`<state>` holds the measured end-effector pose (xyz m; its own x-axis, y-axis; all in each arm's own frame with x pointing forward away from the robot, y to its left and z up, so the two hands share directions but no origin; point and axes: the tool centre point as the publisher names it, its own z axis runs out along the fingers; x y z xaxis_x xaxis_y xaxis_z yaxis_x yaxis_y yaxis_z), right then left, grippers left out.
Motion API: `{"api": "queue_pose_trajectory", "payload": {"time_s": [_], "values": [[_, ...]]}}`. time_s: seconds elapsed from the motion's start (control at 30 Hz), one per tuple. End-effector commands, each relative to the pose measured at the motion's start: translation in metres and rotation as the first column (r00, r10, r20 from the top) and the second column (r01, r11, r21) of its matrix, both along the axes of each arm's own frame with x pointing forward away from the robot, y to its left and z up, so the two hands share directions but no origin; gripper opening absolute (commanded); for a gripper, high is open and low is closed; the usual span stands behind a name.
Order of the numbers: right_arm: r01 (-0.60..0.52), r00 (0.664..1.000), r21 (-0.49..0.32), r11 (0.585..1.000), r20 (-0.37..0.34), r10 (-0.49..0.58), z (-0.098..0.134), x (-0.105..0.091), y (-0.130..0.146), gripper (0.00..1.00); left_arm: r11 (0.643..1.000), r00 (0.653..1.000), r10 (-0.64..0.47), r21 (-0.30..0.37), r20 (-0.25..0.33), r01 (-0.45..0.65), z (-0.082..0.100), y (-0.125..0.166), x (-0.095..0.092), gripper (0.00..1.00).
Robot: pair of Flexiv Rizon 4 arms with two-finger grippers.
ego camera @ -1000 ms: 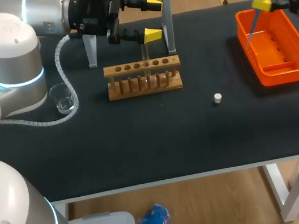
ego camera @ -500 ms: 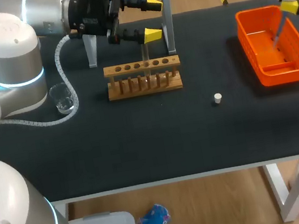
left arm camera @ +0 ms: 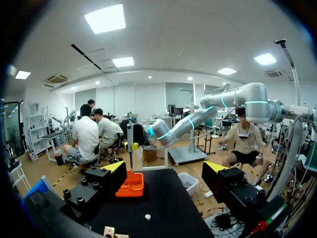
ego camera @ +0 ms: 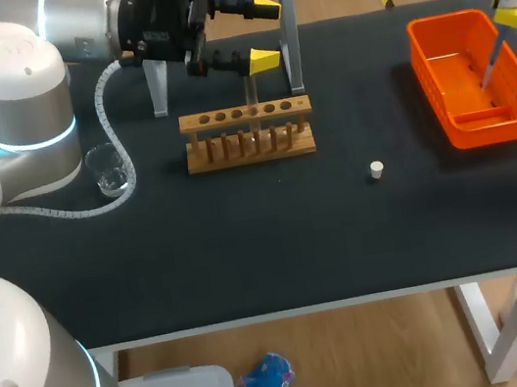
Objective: Invert the test tube, pick up the pipette, mount the tip to pipette, aspirate from beaker and dispense into the tube, eject the tip, return the pipette, and cap with the stopper.
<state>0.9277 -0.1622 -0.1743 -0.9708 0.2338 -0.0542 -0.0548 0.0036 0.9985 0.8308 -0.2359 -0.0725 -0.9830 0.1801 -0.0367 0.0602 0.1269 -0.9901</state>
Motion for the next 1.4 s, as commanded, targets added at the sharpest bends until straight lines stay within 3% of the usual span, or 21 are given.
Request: {"api": "queue_pose_trajectory", "payload": {"time_s": [0.03,0.3,1.4], "values": [[-0.016,1.000,0.011,1.000,0.001,0.016,-0.010,0.011,-0.004,0.00,1.000,1.000,0.001,-0.002,0.002,-0.001,-0.001,0.000,0.000,1.00],[-0.027,1.000,0.030,0.999,-0.006,0.028,-0.021,0.022,-0.005,0.00,1.000,1.000,0.001,-0.002,0.002,-0.001,-0.001,0.000,0.000,1.00],[-0.100,0.995,0.018,0.995,-0.022,0.100,-0.038,0.013,0.000,0.00,1.000,1.000,0.001,-0.002,0.002,-0.001,-0.001,0.000,0.000,1.00]]}}
